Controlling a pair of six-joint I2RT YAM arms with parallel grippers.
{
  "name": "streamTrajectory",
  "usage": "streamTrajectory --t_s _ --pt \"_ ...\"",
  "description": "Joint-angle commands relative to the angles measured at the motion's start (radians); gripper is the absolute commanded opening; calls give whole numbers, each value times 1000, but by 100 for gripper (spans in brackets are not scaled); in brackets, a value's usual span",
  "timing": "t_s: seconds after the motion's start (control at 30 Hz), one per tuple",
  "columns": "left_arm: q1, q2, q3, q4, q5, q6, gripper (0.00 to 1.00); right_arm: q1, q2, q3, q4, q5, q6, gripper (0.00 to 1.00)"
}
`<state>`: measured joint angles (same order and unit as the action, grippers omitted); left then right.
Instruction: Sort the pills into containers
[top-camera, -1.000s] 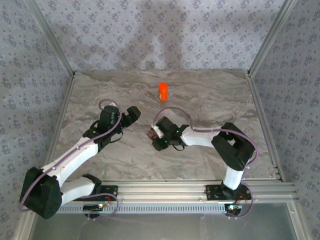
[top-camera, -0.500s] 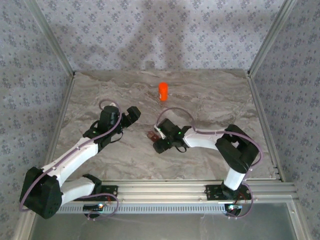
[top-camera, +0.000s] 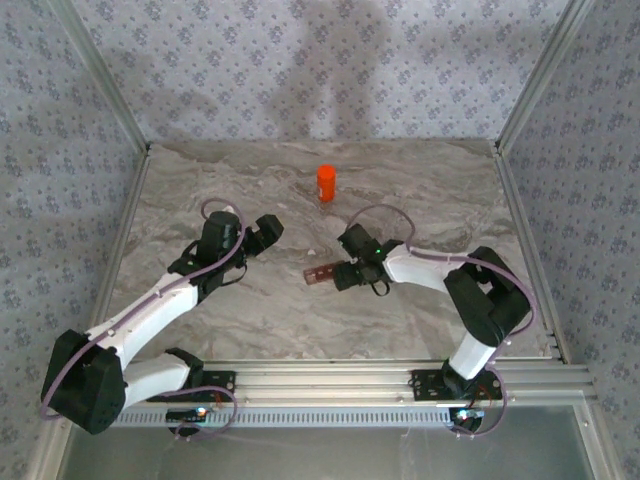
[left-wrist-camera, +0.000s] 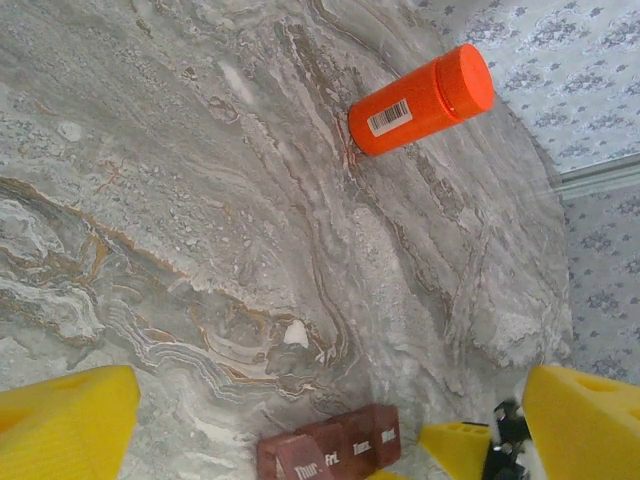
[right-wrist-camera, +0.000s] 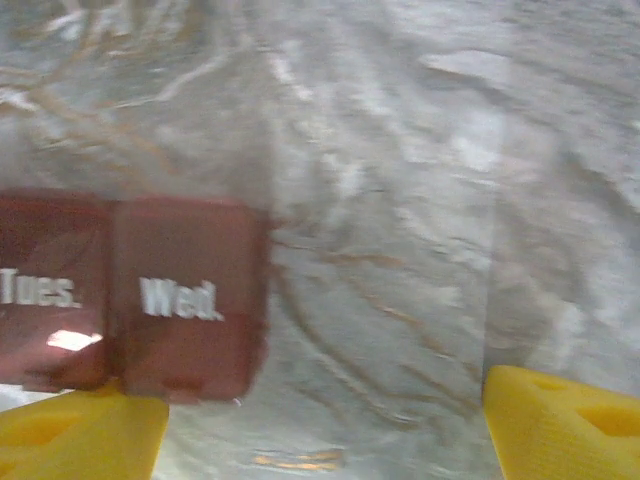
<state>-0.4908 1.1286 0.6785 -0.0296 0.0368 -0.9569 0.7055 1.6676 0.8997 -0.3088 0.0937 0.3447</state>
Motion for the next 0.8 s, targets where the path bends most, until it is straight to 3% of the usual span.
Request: streamTrajectory --t_s 0.0,0.23,0.5,0.77 --pt "1 1 40 -31 16 48 98 -16 -77 -33 -37 -30 23 84" --pt "0 80 127 -166 42 197 98 -32 -205 -52 -29 -130 48 86" --pt "-59 182 228 -332 -1 406 98 -76 -81 51 6 -168 30 86" --pt "-132 226 266 -418 -61 519 98 -93 17 67 52 -192 39 85"
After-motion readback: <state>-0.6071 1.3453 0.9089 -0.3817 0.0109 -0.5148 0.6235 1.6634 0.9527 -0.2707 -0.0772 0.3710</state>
